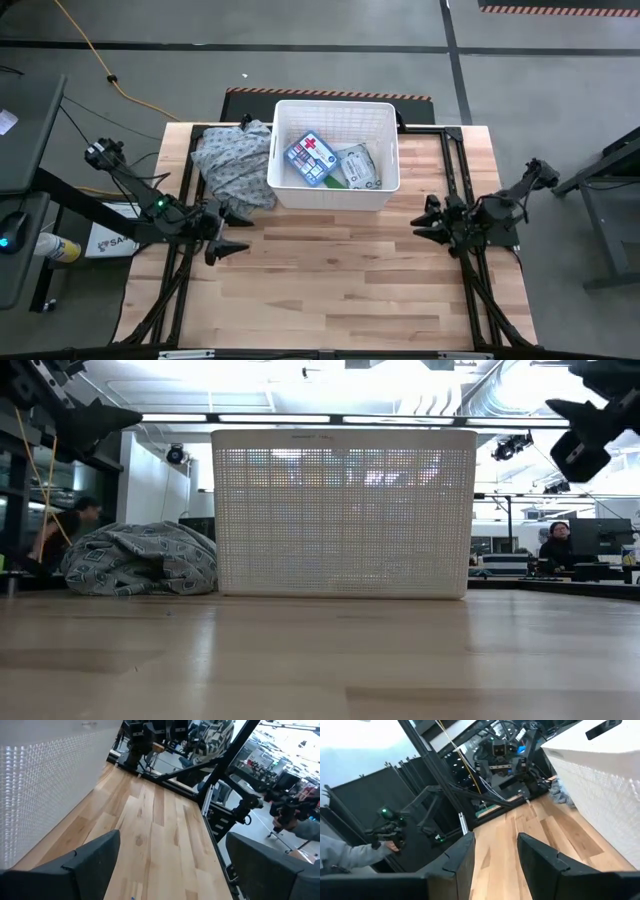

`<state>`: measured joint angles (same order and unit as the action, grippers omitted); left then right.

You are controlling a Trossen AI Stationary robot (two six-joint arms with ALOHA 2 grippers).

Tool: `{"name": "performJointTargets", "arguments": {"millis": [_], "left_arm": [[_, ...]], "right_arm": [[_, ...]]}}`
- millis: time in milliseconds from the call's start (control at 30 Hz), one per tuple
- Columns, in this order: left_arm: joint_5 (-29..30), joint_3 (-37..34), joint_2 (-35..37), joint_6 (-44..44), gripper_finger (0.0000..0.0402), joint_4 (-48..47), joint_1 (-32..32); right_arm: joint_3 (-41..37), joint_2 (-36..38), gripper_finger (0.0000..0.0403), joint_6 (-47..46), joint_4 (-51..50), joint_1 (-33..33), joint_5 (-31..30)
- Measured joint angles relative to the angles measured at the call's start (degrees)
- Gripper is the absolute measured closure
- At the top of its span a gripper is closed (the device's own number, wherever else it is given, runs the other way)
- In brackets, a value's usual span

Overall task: Pick & place medical supplies in basket/bin
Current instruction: Return to Home Position

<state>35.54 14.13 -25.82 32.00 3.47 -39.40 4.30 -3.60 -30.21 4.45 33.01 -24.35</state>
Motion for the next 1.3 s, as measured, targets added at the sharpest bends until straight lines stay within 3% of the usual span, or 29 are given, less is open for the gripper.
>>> {"name": "performJointTargets", "arguments": {"millis": [267,667,967,1067,1233,1300], "left_arm": [[2.8,0.0,-3.9,-0.5,0.0005,4.1,0.0],[16.4,0.0,-6.5,-6.3,0.0005,9.5,0.1],[17.0,0.0,-6.5,-10.3,0.0005,15.0,2.3],[11.5,0.0,-6.1,-14.5,0.0005,17.5,6.7],[-8.3,0.1,-3.5,-15.2,0.0005,16.4,16.4],[-13.6,0.1,-3.4,-14.0,0.0005,14.0,19.8]], "right_arm": [[-1.6,0.0,0.0262,0.6,1.1,0.0,-2.7],[-1.6,0.0,0.0262,2.2,1.4,0.0,-5.0],[-1.6,0.0,0.0262,2.2,1.4,0.0,-4.6],[-1.6,0.0,0.0262,2.2,1.4,0.0,-4.2],[-1.5,0.0,0.0262,2.4,2.2,0.0,-2.3],[-1.5,0.0,0.0262,3.0,3.0,0.0,-1.5]]}}
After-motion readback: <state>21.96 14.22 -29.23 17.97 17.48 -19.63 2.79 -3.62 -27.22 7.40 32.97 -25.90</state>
